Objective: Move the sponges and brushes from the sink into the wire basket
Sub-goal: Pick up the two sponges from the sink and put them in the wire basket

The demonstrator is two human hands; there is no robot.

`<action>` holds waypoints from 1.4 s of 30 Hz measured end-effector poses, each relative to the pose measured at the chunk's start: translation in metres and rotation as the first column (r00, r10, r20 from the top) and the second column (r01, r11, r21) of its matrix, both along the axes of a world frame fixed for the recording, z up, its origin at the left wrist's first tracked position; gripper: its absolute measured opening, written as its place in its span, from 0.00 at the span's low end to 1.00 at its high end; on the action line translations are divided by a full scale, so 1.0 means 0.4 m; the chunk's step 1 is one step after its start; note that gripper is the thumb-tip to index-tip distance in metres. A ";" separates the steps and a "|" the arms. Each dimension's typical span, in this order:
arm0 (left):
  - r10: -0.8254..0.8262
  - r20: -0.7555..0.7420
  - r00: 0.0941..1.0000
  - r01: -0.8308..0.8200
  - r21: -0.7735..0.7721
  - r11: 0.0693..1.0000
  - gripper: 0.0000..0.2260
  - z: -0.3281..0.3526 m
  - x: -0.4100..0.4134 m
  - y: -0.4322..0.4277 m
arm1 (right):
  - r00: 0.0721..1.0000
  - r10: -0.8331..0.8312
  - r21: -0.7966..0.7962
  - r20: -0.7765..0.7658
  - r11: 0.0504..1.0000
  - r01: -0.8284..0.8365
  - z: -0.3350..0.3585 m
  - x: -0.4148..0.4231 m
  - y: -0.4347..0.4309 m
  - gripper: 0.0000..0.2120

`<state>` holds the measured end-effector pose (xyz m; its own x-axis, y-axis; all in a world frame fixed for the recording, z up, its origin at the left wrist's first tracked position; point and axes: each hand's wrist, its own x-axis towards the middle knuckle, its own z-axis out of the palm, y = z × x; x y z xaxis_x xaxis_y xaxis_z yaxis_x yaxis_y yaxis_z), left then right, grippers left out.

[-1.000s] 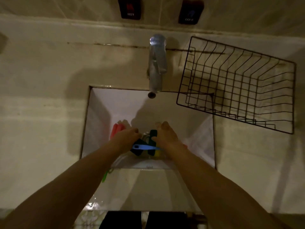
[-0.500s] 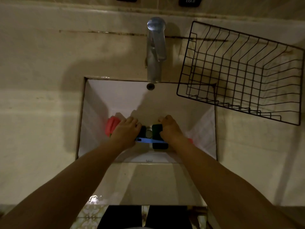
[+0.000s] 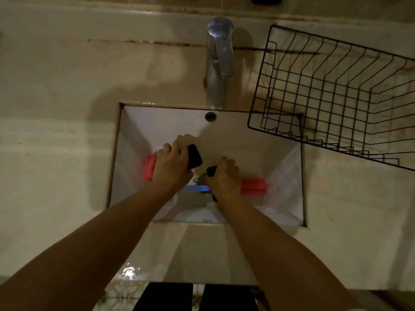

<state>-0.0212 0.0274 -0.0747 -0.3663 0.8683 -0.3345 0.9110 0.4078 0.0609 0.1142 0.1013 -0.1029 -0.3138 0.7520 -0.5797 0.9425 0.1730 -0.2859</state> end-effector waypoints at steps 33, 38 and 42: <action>-0.006 0.169 0.986 -0.051 0.330 0.943 0.26 0.414 0.091 0.128 | 0.918 0.257 0.443 -0.302 0.890 -0.104 0.542 0.220 0.126 0.34; -0.092 0.159 0.983 0.009 0.460 0.888 0.22 0.454 0.117 0.240 | 0.943 0.224 0.531 -0.246 0.845 -0.062 0.585 0.279 0.261 0.36; -0.051 0.176 0.983 -0.031 0.433 0.901 0.26 0.484 0.183 0.325 | 0.964 0.152 0.513 -0.220 0.858 -0.018 0.586 0.299 0.380 0.36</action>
